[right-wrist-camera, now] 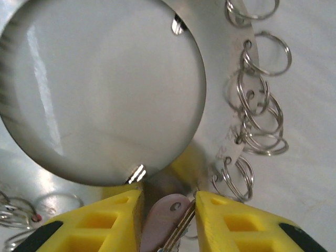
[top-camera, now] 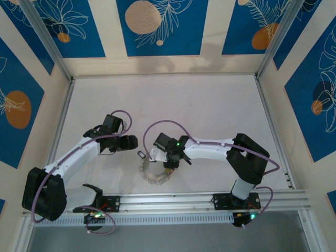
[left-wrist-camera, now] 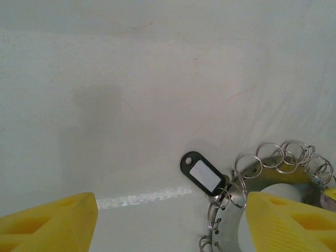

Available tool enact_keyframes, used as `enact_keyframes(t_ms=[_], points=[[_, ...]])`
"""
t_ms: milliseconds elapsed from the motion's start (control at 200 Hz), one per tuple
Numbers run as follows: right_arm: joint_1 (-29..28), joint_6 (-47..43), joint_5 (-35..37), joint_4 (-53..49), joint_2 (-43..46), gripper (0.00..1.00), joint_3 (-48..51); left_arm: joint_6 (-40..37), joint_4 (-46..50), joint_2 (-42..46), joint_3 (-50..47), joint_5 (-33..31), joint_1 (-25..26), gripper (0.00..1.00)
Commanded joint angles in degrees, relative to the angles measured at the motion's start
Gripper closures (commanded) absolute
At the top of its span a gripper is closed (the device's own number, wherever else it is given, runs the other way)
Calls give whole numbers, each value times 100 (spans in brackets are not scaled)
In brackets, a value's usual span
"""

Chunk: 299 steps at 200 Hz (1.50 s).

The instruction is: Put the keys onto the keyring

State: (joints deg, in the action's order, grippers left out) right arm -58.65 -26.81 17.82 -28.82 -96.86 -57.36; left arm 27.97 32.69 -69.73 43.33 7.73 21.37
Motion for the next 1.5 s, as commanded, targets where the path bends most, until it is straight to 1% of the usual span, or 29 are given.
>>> enact_keyframes(t_ms=[0,110,175,430,660,830,990,1235,1490], points=[[135,185,-67,-164,268,69,137,-87,203,-59,44,-98,-83,26],[281,288,-284,-108,476,74,279,-85,178,-92,44,-74,-88,26],[332,308,-340,-74,530,75,358,-89,158,-113,37,-63,-82,26],[638,531,-642,-95,616,75,576,-80,141,-174,27,4,-88,26],[1046,563,-1191,-79,822,75,732,-98,121,-194,12,1,-86,26],[1058,527,-1470,165,768,75,780,-81,63,-263,-9,38,-84,26],[1045,540,-1619,187,631,75,758,-98,61,-278,-18,71,-85,26],[1027,461,-1431,259,494,77,814,-89,54,-282,-35,62,-86,26],[833,393,-774,591,507,78,951,-85,62,-273,-26,63,-89,26]])
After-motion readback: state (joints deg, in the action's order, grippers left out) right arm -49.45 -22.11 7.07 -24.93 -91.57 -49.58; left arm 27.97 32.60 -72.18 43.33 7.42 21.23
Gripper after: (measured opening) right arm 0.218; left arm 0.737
